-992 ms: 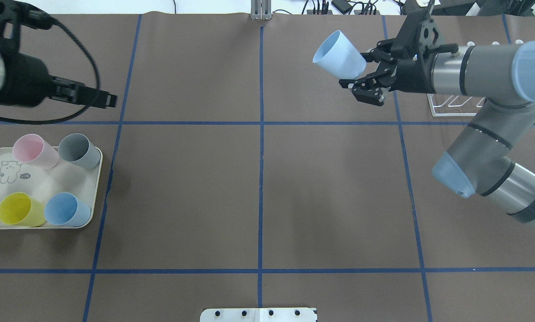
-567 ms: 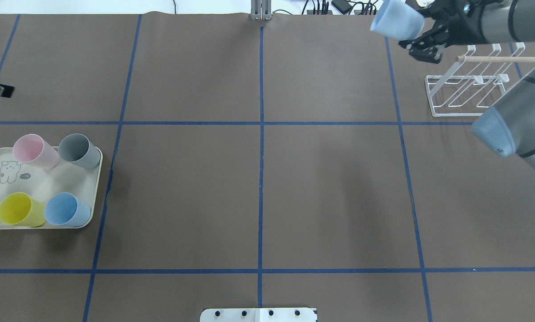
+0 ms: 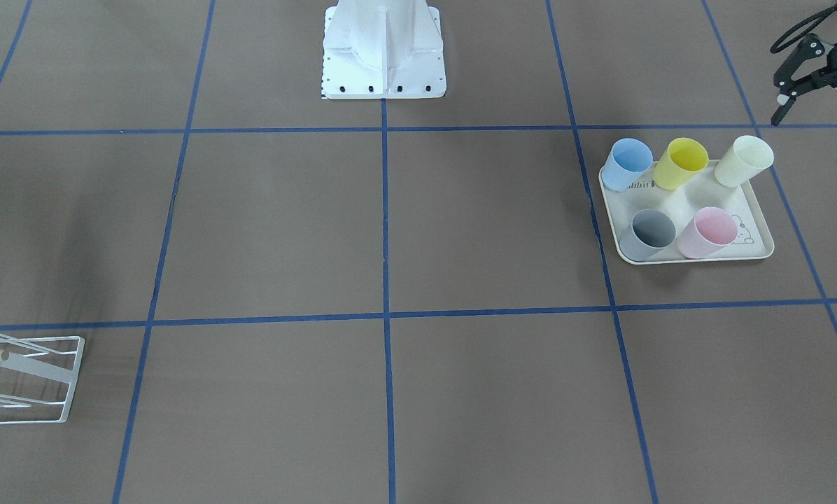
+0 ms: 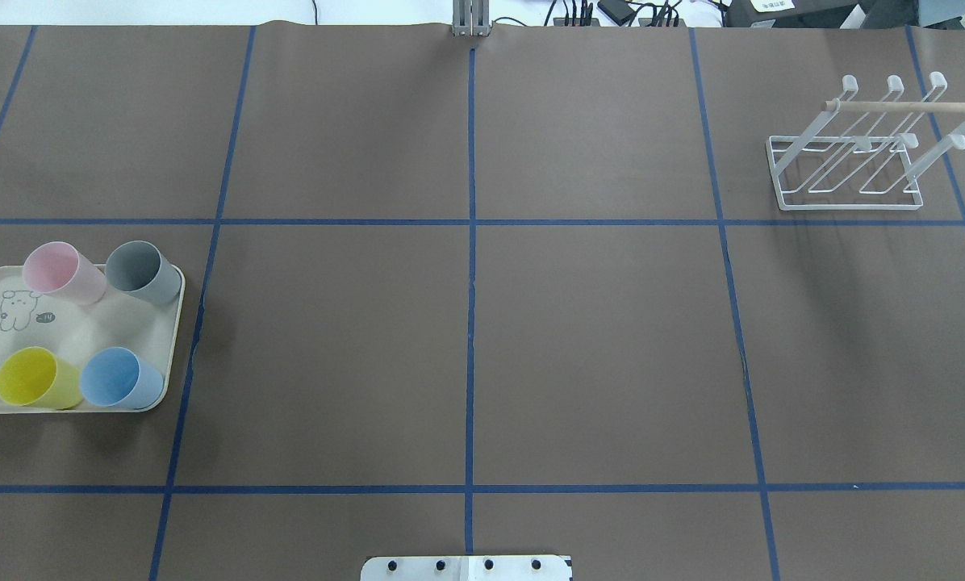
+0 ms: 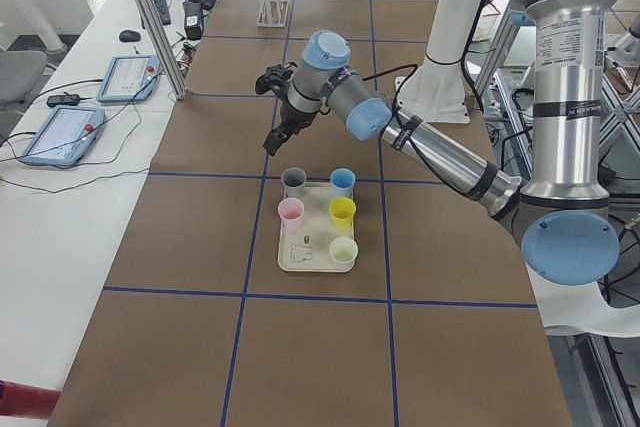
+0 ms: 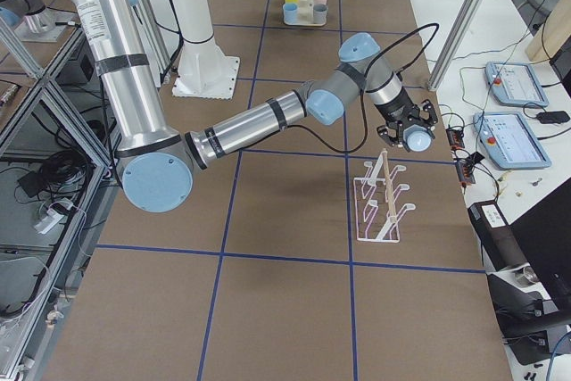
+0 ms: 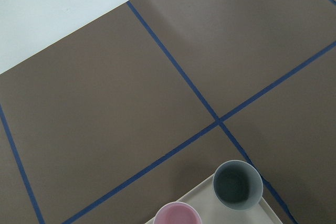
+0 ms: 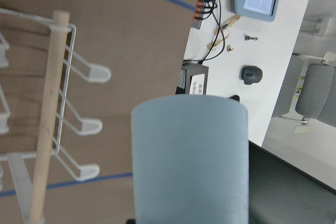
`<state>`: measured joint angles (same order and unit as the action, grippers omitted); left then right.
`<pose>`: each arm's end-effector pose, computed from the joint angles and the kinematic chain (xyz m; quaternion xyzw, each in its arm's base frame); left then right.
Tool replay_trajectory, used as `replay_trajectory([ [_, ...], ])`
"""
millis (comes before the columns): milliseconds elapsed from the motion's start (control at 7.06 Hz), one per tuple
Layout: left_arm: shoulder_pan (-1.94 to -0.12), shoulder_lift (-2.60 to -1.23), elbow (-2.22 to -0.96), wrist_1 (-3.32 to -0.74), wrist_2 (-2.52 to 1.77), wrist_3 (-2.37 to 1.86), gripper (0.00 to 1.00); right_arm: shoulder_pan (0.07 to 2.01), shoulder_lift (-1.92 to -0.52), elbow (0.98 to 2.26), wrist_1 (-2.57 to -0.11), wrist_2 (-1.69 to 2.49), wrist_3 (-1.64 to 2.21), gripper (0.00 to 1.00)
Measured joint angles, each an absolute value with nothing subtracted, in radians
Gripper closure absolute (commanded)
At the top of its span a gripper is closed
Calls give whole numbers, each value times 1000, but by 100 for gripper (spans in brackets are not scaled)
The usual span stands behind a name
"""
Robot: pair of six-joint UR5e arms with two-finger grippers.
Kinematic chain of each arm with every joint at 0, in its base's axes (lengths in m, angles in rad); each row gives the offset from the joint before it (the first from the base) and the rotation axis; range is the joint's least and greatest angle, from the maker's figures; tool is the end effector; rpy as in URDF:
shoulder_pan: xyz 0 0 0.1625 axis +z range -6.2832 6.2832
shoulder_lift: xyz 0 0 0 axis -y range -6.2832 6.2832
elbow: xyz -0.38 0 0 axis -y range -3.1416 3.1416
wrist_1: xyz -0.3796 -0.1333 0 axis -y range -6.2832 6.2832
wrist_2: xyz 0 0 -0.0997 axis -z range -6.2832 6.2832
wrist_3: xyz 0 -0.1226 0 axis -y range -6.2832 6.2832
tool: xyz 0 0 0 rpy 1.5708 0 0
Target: Transfer IKEA cup to right arm and place on rack
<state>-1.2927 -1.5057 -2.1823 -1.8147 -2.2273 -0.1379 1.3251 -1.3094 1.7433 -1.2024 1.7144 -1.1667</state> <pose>0.0642 -0.4380 0.3419 0.2951 0.3664 0.1850 0.8628 -0.0335 -0.6093 0.3827 0.3782 0.1139 -0.6172 0.6805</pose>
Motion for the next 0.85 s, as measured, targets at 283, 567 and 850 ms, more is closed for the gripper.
replay_trajectory([
  [283,-1293,-1505,-2181,-1815,-2229,-141,0,1315,-1323,1717,-1210,1573,-1361,100],
  [567,-1293,-1505,-2181,-1815,-2229,-145,0,1254,-1324,1691,-1206,1489,-1472,100],
  [850,-1293,-1505,-2179,-1815,-2229,-146,0,1205,-1329,1676,-1201,1438,-1534,100],
])
